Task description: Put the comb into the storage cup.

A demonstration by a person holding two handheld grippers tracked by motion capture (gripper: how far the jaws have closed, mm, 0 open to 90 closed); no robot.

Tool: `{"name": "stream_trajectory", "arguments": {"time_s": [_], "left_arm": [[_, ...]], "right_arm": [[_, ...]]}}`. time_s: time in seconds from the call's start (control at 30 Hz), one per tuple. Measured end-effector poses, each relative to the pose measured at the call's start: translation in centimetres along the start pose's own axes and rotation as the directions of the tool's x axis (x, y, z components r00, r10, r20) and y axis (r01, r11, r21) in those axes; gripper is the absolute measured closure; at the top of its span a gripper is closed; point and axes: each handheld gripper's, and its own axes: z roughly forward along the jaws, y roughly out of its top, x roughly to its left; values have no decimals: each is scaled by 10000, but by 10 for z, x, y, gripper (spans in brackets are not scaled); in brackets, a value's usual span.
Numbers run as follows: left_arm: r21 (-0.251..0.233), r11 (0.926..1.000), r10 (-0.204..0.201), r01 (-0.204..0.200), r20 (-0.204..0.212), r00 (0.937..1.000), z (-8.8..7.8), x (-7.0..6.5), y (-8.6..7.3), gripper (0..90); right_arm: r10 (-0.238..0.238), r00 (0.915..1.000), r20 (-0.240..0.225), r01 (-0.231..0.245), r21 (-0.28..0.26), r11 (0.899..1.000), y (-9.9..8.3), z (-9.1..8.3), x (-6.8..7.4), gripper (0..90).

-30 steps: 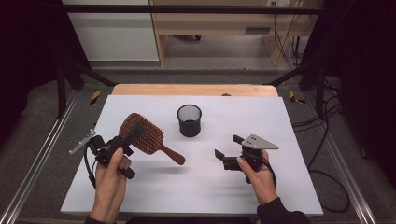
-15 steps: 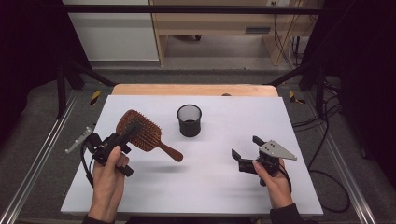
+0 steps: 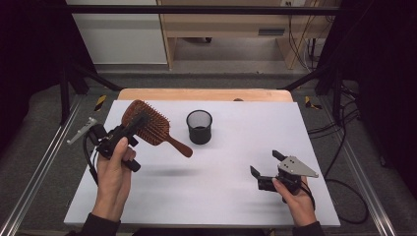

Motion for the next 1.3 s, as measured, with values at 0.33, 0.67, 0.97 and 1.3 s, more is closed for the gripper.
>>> {"name": "stream_trajectory", "arguments": {"time_s": [0.33,0.67,0.97,1.3], "left_arm": [[-57,10000,-63,63,-112,9999,13,-21,24,509],[154,9987,483,-483,12,9988,35,-34,51,508],[183,9982,571,-564,-413,9975,53,-20,66,509],[27,9986,524,-524,-667,9964,69,-9,71,509]], "right_arm": [[299,9991,305,-290,-284,9992,1,-3,0,52],[685,9971,338,-672,-392,9970,2,-2,-2,45],[786,9963,350,-778,-257,9966,2,5,-4,46],[781,9959,464,-768,-288,9966,3,4,-4,44]]}}
